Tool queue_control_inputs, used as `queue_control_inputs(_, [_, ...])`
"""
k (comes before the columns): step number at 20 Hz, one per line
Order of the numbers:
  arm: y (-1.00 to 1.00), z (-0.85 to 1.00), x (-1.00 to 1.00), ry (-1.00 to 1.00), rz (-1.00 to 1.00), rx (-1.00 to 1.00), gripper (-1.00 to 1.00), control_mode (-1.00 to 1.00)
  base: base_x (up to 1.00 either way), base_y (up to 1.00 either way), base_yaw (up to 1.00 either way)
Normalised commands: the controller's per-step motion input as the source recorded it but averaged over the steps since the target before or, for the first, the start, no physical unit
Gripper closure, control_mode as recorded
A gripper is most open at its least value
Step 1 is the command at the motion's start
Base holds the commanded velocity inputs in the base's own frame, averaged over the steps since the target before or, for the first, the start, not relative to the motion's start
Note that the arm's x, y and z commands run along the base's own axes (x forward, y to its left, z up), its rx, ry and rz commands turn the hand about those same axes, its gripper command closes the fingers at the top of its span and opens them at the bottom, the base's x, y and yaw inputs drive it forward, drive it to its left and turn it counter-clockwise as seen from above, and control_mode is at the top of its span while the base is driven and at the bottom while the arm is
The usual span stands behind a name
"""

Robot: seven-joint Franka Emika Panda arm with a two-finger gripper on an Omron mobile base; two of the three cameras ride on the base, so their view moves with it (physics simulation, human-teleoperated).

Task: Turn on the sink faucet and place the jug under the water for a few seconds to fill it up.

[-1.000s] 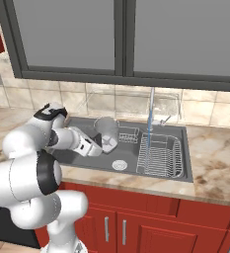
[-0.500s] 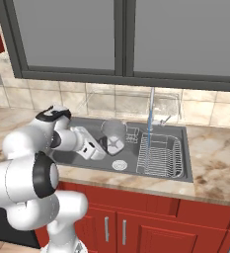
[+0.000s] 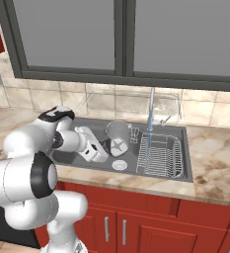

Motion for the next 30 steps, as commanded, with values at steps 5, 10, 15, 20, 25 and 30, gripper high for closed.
queue_control_inputs(5, [-0.15,0.27,0.01,0.1,-0.12,0.04,1.0,-1.0,0.0,0.0,0.0])
queue_control_inputs(10, [-0.05,0.21,0.01,0.09,-0.12,0.0,1.0,-1.0,0.0,0.0,0.0])
queue_control_inputs(15, [0.0,0.04,0.0,0.01,-0.03,0.0,1.0,-1.0,0.0,0.0,0.0])
queue_control_inputs(20, [0.0,0.0,0.02,0.0,0.0,0.0,1.0,-1.0,0.0,0.0,0.0])
queue_control_inputs(25, [0.0,0.0,0.24,0.02,0.0,0.0,1.0,-1.0,0.0,0.0,0.0])
queue_control_inputs(30, [0.0,0.01,0.3,0.07,0.0,0.0,1.0,-1.0,0.0,0.0,0.0])
